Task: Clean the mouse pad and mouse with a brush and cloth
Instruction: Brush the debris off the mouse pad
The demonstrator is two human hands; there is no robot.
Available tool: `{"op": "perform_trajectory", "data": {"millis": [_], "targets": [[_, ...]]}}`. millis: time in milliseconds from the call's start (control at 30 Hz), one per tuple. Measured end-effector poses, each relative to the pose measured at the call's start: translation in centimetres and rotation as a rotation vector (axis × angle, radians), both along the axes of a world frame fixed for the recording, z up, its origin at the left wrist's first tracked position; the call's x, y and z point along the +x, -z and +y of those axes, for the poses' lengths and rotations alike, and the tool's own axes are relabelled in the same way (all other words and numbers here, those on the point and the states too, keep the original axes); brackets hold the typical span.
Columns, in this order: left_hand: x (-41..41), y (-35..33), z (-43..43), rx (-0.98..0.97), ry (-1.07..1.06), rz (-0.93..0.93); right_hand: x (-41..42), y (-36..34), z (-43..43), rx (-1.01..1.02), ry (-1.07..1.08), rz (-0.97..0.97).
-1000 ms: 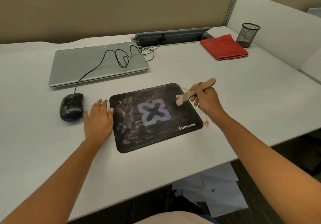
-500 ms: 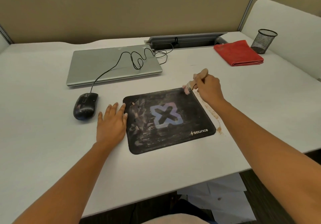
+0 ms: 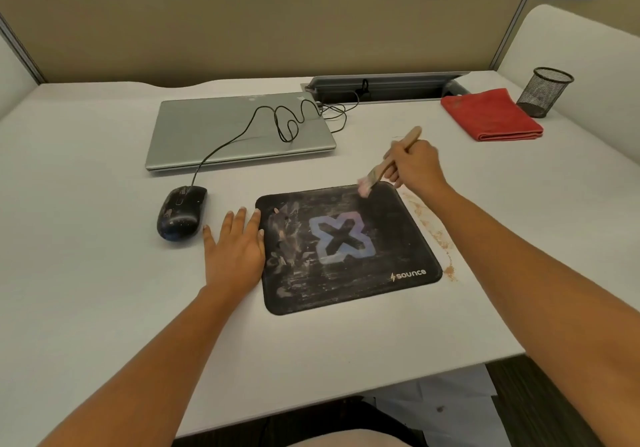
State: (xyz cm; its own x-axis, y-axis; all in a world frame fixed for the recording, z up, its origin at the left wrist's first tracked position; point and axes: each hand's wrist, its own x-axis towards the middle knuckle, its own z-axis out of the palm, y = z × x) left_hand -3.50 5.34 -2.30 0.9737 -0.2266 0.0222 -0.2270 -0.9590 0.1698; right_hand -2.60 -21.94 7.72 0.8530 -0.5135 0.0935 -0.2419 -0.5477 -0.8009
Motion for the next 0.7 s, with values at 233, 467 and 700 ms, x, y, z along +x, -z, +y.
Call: {"op": "perform_trajectory", "data": {"millis": [233,467,700], "targets": [[0.0,0.2,0.2,-0.014,-0.001,0.012,0.6,1.3,0.3,-0.036,0.047,0.083],[0.2,0.2,0.1,0.001,-0.004,0.009,0.0,0.6,2.2,0.038,-0.277,0.296],[0.1,0.3,0.2,0.009,-0.003,0.007,2.2,0.4,0.2,-0.069,0.164,0.015]]}}
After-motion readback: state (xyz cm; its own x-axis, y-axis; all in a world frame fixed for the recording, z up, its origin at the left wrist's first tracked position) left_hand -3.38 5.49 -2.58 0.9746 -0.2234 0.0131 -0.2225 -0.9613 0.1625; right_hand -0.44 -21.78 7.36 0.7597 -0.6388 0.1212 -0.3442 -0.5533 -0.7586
